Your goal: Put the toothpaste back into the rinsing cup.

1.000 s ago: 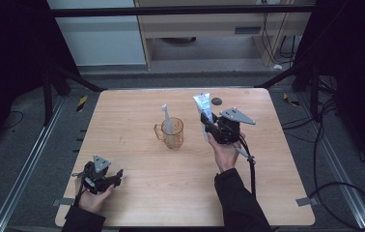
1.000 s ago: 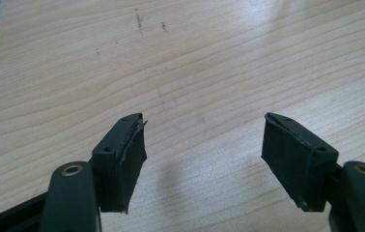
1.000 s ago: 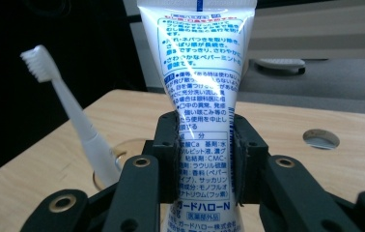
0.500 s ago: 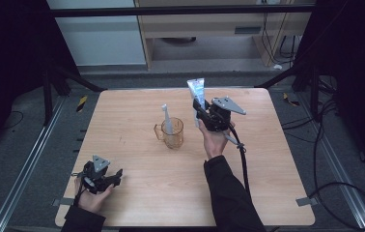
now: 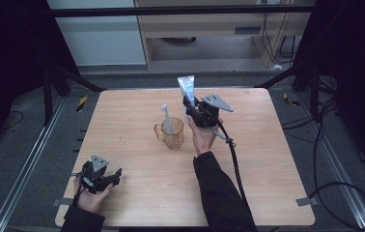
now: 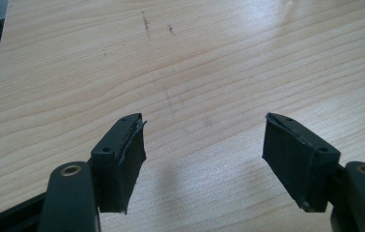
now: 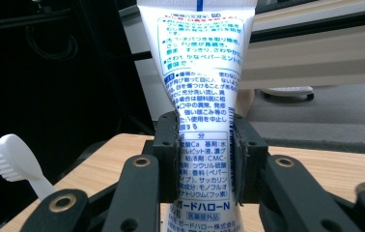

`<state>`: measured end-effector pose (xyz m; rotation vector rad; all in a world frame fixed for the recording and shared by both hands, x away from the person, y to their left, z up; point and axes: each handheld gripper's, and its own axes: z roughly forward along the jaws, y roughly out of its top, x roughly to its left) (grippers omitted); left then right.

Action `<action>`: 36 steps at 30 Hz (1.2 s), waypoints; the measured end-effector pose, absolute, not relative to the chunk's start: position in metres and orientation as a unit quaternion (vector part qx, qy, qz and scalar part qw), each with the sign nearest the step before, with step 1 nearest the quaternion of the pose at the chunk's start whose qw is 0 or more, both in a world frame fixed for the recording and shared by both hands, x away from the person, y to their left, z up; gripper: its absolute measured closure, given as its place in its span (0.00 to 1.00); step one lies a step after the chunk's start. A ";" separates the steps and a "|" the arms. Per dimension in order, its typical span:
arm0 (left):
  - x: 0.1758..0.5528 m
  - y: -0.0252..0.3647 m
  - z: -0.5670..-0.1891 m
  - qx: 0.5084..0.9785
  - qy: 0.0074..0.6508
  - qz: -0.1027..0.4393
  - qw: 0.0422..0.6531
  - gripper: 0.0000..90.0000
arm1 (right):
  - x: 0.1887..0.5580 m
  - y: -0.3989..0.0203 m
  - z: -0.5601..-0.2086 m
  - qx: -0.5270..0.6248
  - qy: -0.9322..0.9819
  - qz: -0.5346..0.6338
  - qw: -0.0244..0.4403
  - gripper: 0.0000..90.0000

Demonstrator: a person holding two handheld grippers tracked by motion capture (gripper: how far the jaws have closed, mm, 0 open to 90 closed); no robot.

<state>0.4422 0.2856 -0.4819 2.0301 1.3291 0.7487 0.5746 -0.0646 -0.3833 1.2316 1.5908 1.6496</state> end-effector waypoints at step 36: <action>0.442 0.286 -0.483 0.763 0.500 0.280 0.298 0.33 | 0.598 -0.026 -0.417 0.459 0.604 0.607 0.235 0.76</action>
